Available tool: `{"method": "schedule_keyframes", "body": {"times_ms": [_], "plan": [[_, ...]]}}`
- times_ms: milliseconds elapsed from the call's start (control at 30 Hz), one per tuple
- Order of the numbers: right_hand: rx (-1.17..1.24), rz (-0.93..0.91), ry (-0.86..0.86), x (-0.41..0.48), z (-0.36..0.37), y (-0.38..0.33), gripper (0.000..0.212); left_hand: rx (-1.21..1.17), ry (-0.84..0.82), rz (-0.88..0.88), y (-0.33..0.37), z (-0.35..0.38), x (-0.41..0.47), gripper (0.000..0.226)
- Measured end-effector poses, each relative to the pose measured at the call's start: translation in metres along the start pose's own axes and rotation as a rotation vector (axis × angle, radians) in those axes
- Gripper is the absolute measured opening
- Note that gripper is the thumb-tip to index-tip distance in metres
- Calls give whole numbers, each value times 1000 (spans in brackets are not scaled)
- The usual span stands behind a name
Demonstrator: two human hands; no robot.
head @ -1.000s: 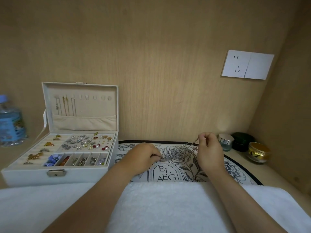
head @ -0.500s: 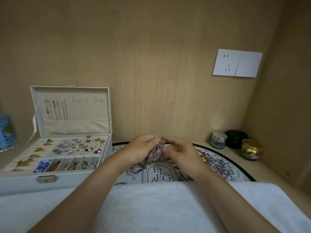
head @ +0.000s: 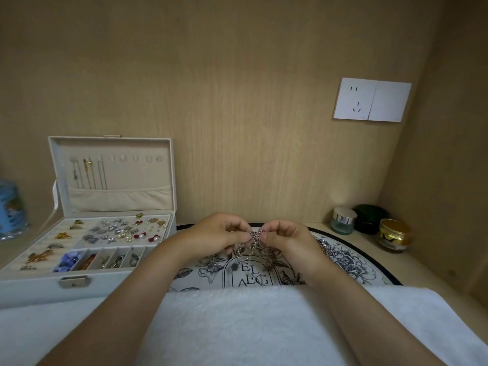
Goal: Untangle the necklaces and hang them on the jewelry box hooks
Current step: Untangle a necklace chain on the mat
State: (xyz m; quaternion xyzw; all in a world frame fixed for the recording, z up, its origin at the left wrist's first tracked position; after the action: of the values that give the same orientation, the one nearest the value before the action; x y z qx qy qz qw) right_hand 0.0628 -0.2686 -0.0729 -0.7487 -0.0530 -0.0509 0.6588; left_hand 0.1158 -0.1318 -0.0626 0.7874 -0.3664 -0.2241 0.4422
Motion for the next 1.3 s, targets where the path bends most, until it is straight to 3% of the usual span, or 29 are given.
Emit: {"method": "schedule_keyframes", "body": {"times_ms": [233,433,633,700,767,900,1100,1300], "plan": [[-202,-70,119,-3,-9,-8,7,12,18,-14,1,0,-1,6],[-14,-84,-8,-1,2,-9,7,27,22,21,6,-5,0,7],[17,-44,-163,-9,13,-11,25,63,99,122,19,-7,-5,12],[41,-26,-132,-9,15,-10,24,130,142,156,27,-9,-9,16],[-2,-33,-58,-9,11,-12,9,210,189,161,33,-11,-16,17],[24,-50,-69,-10,17,-17,26,241,233,168,39,-10,-32,14],[-110,-81,-141,-15,37,-23,10,261,253,98,25,-10,-61,24],[-329,-83,-173,-18,42,-23,10,356,325,52,16,-4,-87,11]]}}
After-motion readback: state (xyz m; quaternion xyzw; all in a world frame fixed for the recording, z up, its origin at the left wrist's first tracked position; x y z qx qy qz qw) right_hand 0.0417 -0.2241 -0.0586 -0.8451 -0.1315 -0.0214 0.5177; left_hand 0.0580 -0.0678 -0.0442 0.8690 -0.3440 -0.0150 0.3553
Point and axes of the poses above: each hand's wrist, its own x-axis towards the middle knuckle, its own z-axis out of the palm, y = z × x, the point moved 9 cm from there along x, towards the middle knuckle, and after that the axes turned 9 degrees about -y, right-handed, at the moved point
